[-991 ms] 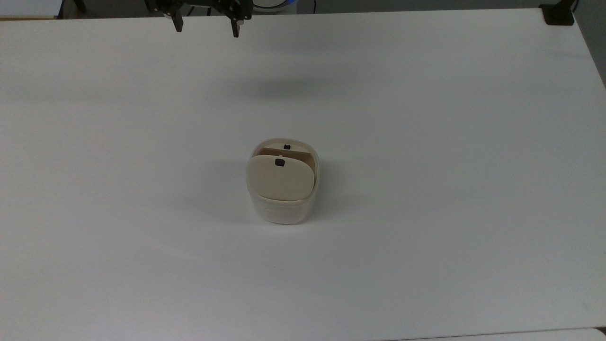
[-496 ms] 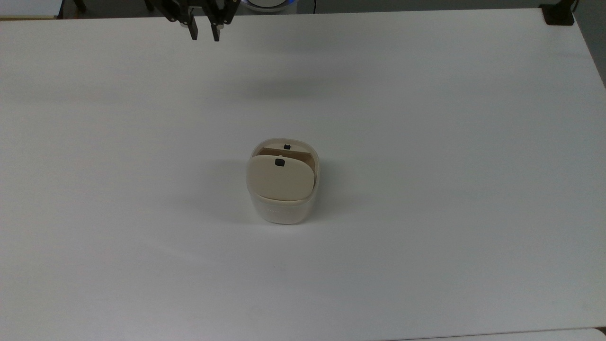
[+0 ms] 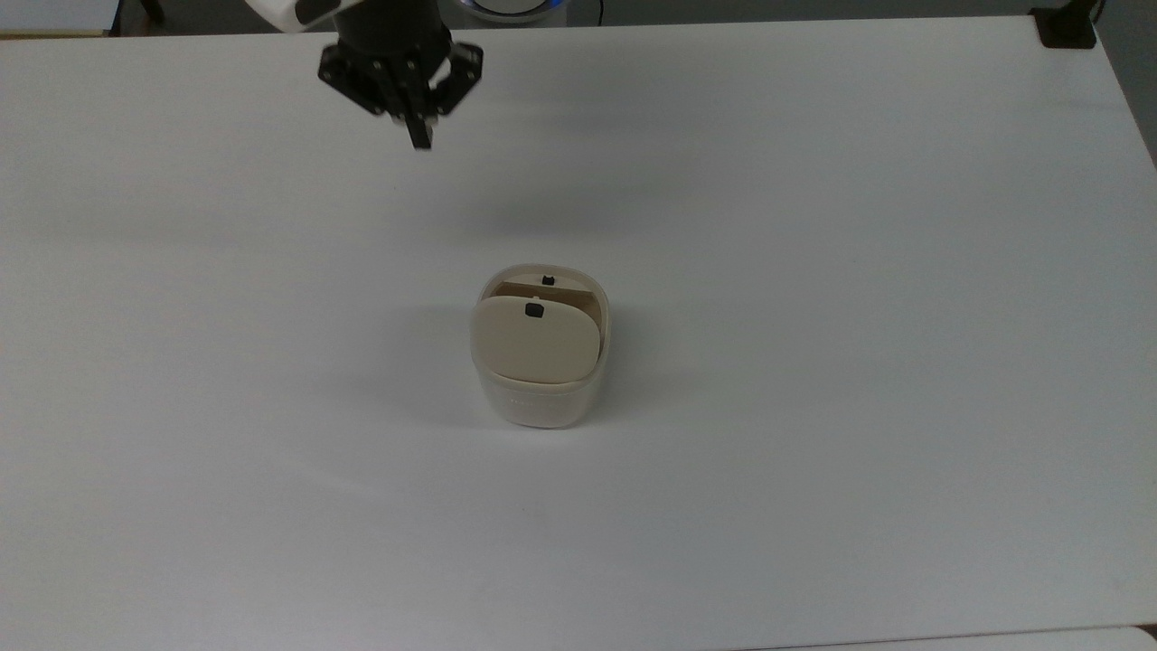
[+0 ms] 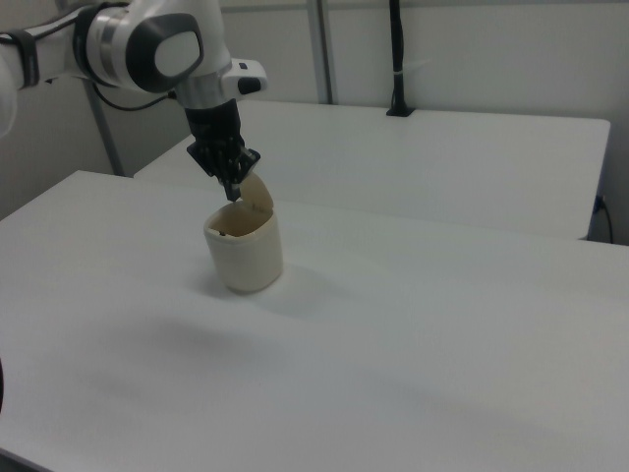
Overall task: Close the trash bin
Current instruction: 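Lower the gripper onto the raised lid edge of the bin, then push the lid down with the gripper until it lies flat on the bin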
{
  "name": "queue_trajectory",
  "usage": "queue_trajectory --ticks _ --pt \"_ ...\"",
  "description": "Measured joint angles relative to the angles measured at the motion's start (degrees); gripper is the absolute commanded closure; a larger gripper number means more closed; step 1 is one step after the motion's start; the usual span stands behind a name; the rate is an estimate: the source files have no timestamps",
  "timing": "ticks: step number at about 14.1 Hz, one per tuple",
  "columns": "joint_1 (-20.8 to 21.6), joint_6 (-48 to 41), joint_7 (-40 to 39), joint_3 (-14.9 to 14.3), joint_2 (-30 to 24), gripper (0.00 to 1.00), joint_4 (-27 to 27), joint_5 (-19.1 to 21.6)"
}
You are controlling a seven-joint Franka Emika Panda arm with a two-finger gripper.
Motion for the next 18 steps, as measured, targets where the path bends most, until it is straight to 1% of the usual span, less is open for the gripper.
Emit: queue_trajectory --ticks 1,2,4,5,6,8,11,15,18 --pt "0.8 5.1 1.4 0.0 1.5 1.00 0.1 1.0" --pt "1.7 12.4 4.0 0.1 3.0 1.00 0.2 1.9" --pt "3.0 23.6 8.9 0.2 5.3 1.00 0.3 2.2" --pt "3.7 28.0 10.9 0.2 6.6 1.00 0.6 2.2" --pt "4.1 30.5 12.3 0.2 7.8 1.00 1.4 2.2" --pt "4.7 32.0 14.2 0.2 10.1 1.00 4.0 2.2" --pt "5.3 32.0 15.2 0.3 12.5 1.00 7.1 2.2" --pt "5.9 31.1 15.2 0.3 13.5 1.00 7.5 2.2" --pt "6.8 25.5 14.7 0.3 13.7 1.00 7.5 2.2"
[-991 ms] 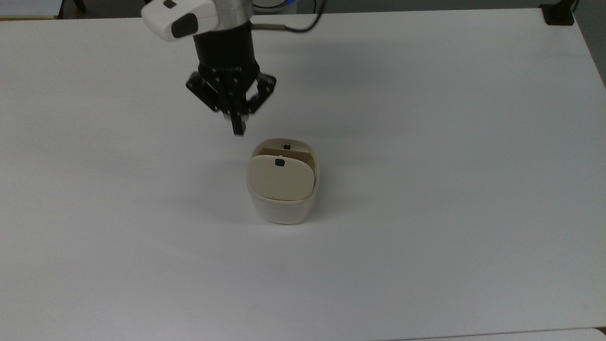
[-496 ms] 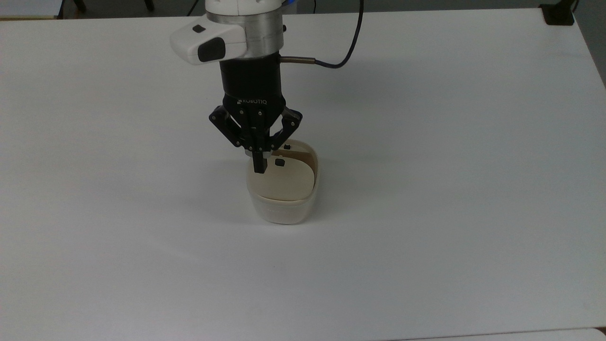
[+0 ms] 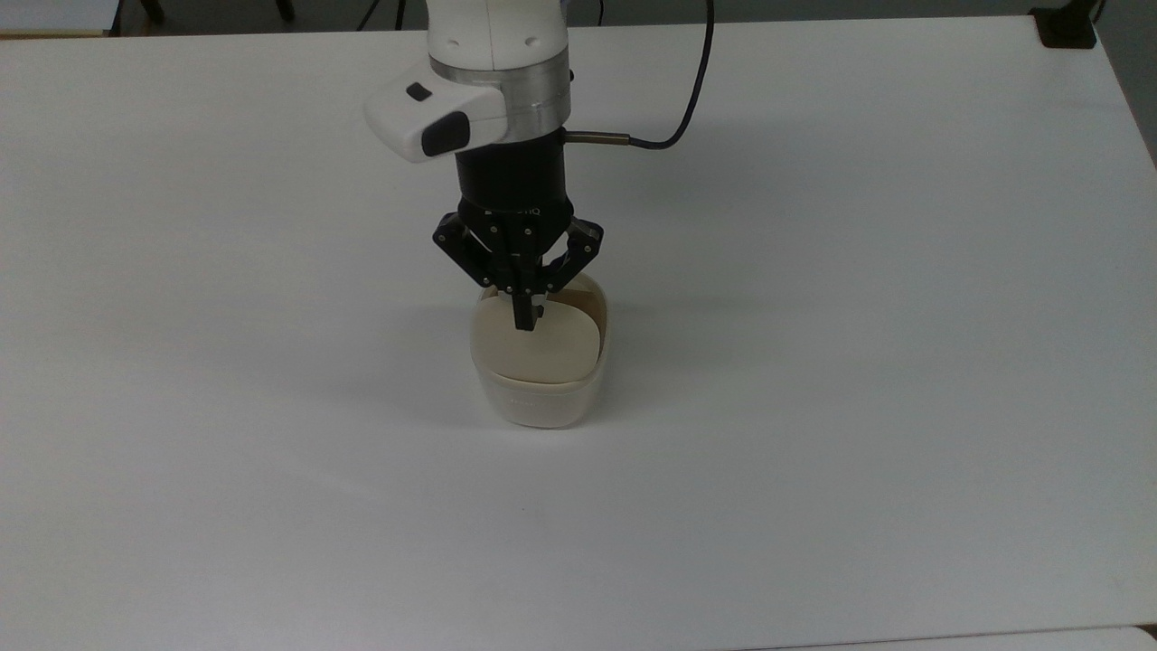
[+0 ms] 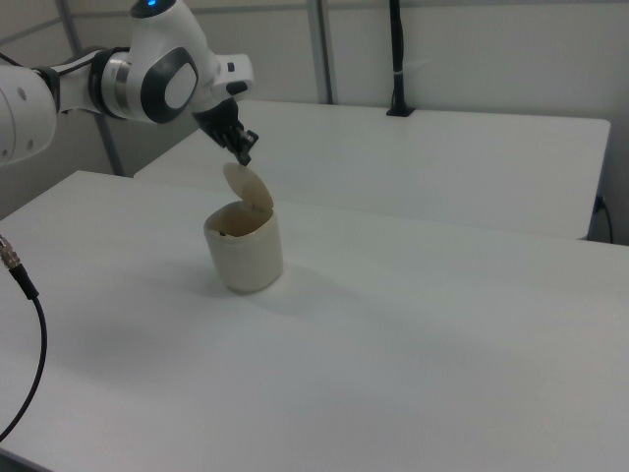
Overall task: Close the trash bin
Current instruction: 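Push the lid down with the gripper until it lies flat on the bin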
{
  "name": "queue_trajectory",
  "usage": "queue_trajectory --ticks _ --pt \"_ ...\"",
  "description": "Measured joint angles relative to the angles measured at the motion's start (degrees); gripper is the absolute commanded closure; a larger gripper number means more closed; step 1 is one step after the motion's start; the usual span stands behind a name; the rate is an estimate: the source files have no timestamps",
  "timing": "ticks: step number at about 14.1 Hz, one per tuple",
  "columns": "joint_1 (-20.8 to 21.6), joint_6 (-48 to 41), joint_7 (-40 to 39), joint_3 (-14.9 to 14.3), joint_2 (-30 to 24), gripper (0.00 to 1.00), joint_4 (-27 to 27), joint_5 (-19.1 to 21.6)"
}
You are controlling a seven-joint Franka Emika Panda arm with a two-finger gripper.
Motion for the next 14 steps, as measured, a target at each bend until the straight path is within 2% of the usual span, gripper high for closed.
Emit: queue_trajectory --ticks 5,14 --pt "0.1 -11.4 -4.0 0.0 0.0 1.00 0.1 0.0" --pt "0.1 -13.4 -5.0 1.5 2.4 1.00 -2.6 0.0"
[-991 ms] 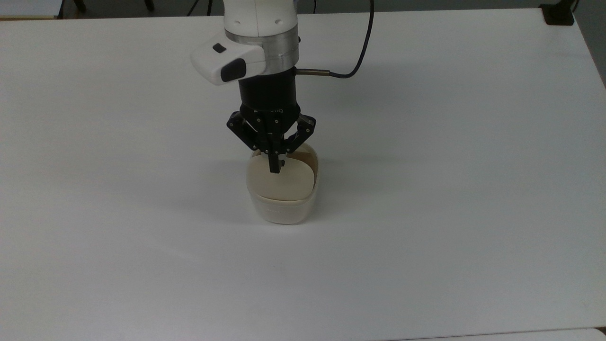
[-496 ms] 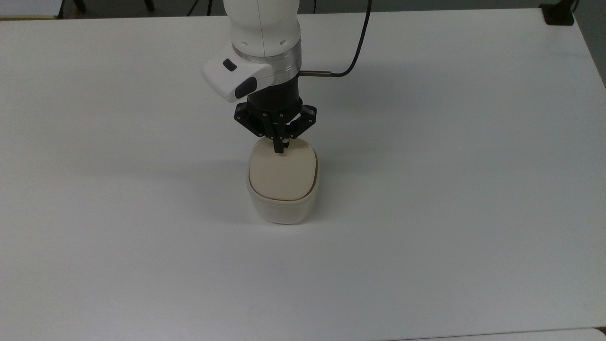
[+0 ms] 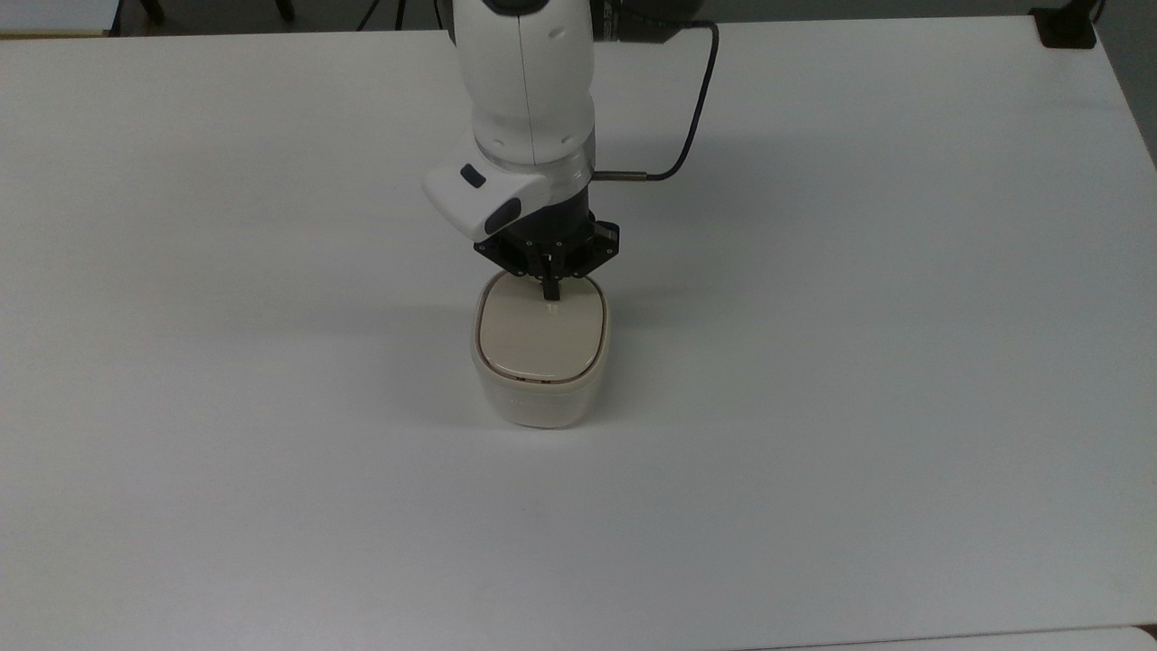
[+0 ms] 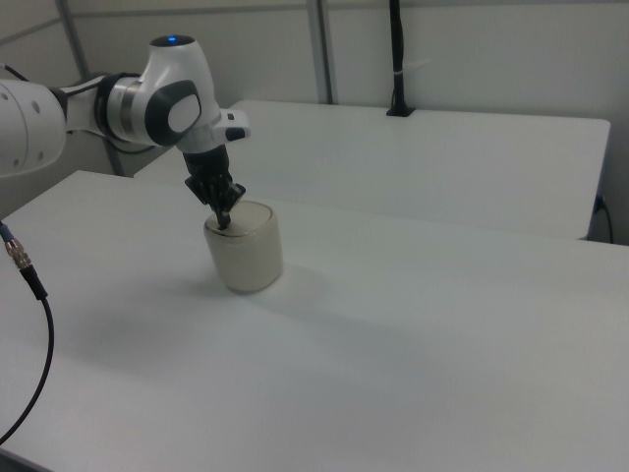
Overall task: Close the trash bin
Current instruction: 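Push the lid down with the gripper until it lies flat on the bin, then lift the gripper up and away from the closed bin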
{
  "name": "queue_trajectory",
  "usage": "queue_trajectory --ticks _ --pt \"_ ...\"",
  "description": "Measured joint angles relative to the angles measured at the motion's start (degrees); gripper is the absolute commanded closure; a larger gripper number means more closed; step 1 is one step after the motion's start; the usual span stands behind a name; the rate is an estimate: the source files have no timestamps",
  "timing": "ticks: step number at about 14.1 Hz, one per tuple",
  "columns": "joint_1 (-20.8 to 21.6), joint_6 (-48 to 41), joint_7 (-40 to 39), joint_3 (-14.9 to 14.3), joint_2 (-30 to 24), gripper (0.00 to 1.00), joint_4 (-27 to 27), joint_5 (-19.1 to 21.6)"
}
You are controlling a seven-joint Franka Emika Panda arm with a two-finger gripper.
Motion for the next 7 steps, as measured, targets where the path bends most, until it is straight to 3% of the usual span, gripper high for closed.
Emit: queue_trajectory --ticks 7 --pt "0.0 0.0 -0.1 0.0 0.6 1.00 0.2 0.0"
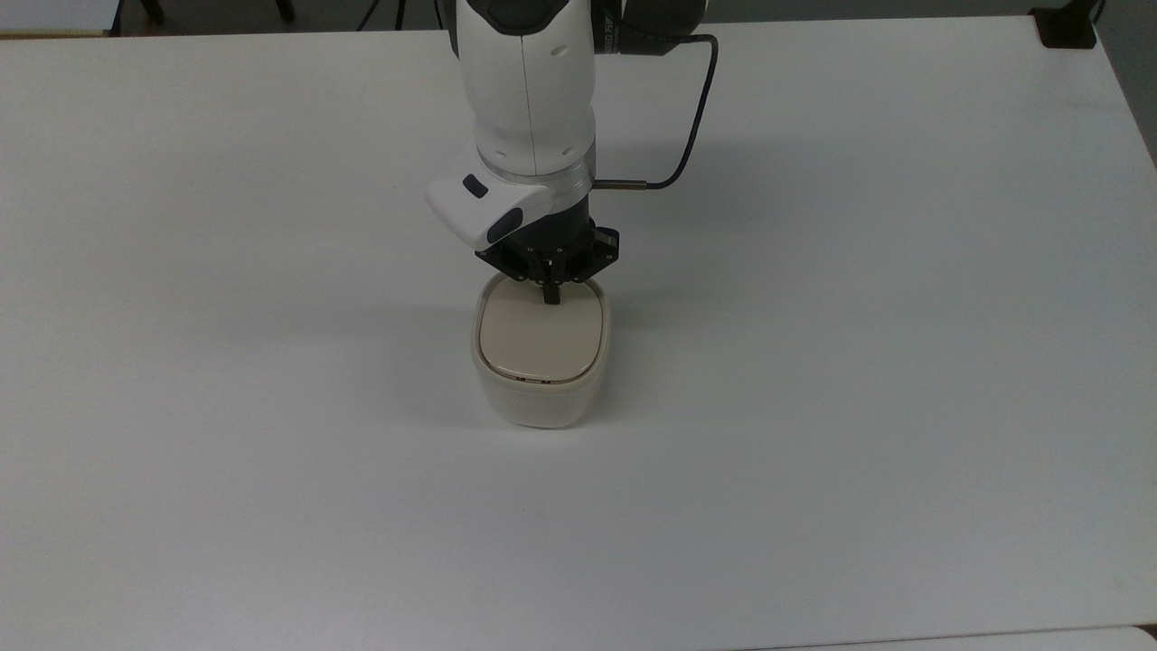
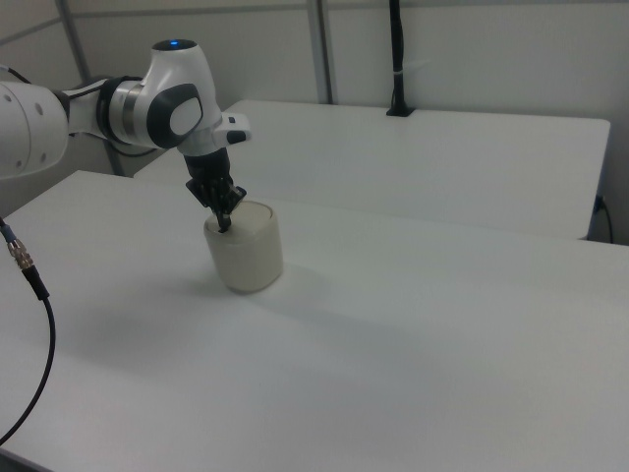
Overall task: Close the trash bin
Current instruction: 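Lift the gripper up and away from the closed bin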
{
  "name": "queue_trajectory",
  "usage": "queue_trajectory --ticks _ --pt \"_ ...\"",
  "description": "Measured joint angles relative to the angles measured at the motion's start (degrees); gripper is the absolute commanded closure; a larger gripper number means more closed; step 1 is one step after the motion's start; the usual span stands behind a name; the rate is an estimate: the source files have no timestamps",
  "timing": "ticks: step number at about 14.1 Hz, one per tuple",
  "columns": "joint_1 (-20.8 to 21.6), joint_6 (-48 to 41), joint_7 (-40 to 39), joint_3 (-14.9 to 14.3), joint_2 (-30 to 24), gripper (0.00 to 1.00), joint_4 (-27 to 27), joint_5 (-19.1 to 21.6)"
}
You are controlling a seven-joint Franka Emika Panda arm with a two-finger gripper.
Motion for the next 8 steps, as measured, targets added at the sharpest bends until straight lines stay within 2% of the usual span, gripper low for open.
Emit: queue_trajectory --ticks 2,3,4,6,8 --pt "0.0 -0.1 0.0 0.0 -0.3 0.94 0.1 0.0" --pt "-0.1 -1.0 0.0 0.0 -0.8 0.85 0.1 0.0" --pt "-0.3 -2.9 0.0 0.0 -1.8 0.64 0.2 -0.2" --pt "-1.0 -7.6 0.0 -0.2 -4.9 0.03 0.2 -1.8" --pt "-2.3 -13.3 0.0 -0.3 -8.9 0.00 0.0 -3.9"
